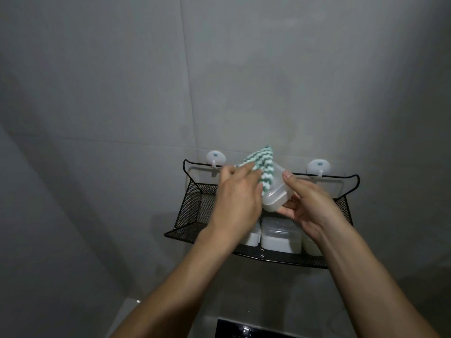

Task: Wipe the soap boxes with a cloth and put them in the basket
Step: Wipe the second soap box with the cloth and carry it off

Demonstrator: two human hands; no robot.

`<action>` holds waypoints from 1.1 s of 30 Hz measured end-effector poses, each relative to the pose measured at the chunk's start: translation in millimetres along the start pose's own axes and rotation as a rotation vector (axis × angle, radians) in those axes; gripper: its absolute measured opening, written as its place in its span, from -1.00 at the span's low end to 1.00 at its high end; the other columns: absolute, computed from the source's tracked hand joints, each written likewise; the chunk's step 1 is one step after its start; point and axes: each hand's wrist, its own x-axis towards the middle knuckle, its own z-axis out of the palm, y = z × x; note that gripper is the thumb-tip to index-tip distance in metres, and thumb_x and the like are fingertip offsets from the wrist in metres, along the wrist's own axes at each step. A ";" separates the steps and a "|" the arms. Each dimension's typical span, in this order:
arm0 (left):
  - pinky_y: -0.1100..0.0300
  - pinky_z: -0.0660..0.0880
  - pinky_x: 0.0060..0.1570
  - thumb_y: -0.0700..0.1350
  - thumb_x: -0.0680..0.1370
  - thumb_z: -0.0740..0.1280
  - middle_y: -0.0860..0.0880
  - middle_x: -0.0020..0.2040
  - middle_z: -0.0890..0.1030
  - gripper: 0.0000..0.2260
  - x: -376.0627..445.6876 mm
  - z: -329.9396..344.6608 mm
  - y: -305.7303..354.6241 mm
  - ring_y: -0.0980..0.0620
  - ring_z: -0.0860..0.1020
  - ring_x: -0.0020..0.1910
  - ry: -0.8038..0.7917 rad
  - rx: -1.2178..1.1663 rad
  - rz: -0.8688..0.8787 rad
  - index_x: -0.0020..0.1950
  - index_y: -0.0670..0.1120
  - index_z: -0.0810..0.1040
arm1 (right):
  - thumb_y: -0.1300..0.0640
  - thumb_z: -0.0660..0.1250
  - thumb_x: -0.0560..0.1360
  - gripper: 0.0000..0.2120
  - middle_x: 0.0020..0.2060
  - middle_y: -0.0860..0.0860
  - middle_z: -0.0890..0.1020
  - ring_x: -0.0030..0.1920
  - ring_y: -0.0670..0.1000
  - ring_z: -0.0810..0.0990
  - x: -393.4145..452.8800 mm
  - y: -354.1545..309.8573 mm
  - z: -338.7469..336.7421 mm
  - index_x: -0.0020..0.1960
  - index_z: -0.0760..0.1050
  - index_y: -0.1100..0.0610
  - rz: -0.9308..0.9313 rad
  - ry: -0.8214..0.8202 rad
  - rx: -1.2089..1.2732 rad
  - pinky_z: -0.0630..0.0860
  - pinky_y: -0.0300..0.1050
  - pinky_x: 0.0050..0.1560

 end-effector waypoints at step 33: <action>0.05 0.32 0.17 -0.06 0.59 0.32 -0.03 0.26 0.59 -0.77 40.0 -2.2 2.7 -0.15 0.46 0.13 -0.045 0.034 0.046 0.20 0.00 0.66 | 0.06 0.34 0.58 -0.87 -0.21 0.11 0.67 -0.23 0.04 0.69 4.2 0.8 9.5 -0.02 0.53 0.13 -0.069 -0.127 -0.015 0.67 0.04 -0.21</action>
